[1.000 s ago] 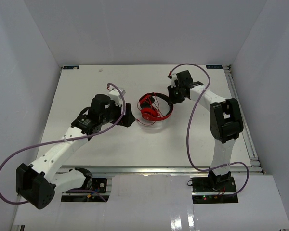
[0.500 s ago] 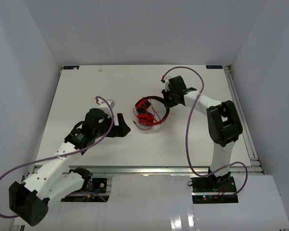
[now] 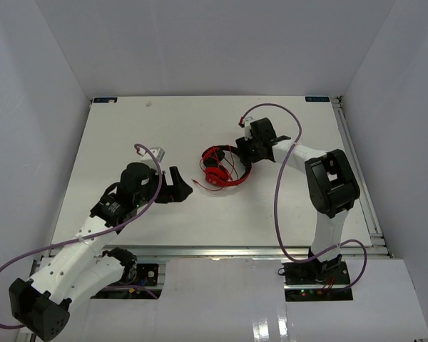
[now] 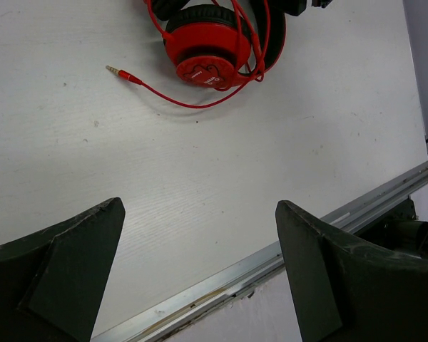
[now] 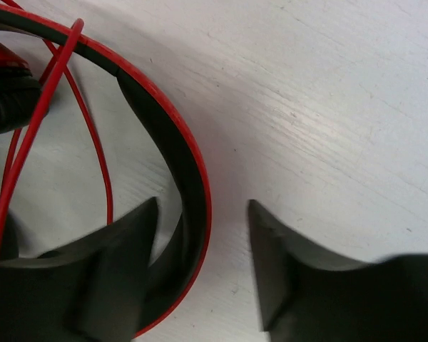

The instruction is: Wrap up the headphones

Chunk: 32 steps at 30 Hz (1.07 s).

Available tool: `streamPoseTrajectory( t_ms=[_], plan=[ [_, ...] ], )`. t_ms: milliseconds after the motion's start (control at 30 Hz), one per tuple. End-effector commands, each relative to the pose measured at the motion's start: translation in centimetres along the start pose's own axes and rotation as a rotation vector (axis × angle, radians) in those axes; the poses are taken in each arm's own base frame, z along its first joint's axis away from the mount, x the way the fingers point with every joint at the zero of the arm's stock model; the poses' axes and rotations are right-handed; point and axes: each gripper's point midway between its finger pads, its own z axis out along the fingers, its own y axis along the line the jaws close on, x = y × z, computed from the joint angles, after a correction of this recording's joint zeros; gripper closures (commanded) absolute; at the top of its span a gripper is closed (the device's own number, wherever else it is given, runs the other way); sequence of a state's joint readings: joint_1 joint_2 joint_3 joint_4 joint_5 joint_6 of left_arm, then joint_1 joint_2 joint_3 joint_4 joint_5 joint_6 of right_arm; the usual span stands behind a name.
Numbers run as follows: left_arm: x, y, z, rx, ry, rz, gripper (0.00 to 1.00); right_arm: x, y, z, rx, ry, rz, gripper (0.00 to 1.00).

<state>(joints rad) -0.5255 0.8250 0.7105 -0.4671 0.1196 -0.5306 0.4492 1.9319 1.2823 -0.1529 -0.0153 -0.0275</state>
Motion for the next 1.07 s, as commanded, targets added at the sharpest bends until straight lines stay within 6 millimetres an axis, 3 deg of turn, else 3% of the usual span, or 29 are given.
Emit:
streamPoseTrajectory(
  t_ms=[0,200,333,400,433,500,633,767,900,1033],
  plan=[
    [-1.1,-1.0,-1.2,0.045,-0.06,-0.012,0.02,-3.2,-1.0,-2.9,0.058,-0.102,-0.045,0.3],
    [-1.9,-1.5,-2.3,0.059,-0.093,-0.005,0.02,-4.9,-1.6,-6.6,0.068,-0.147,-0.065,0.18],
    [-3.0,-1.9,-3.2,0.061,-0.13,0.019,0.02,-6.3,-2.2,-11.3,0.082,-0.216,-0.158,0.06],
    [-4.0,-2.3,-4.0,0.074,-0.174,0.023,0.02,-6.8,-2.9,-14.8,0.142,-0.279,-0.191,0.02],
    [-4.5,-2.7,-4.5,0.09,-0.201,0.028,0.02,-7.5,-3.4,-17.0,0.186,-0.325,-0.192,0.03],
    [-5.5,-3.5,-5.5,0.125,-0.25,0.044,0.02,-7.3,-4.0,-19.2,0.241,-0.367,-0.152,0.1],
    [-7.1,-5.3,-8.2,0.231,-0.395,0.065,0.02,-6.1,-5.3,-24.4,0.36,-0.473,-0.053,0.1],
    [-7.2,-5.3,-9.3,0.255,-0.447,0.058,0.02,-3.6,-6.6,-27.2,0.459,-0.503,-0.075,0.1],
    [-5.7,-5.3,-9.4,0.276,-0.404,0.035,0.02,-1.4,-6.9,-27.6,0.478,-0.473,-0.129,0.1],
    [-4.5,-4.9,-9.3,0.277,-0.373,-0.011,0.02,-0.6,-5.6,-27.3,0.386,-0.46,-0.221,0.1]
  ],
)
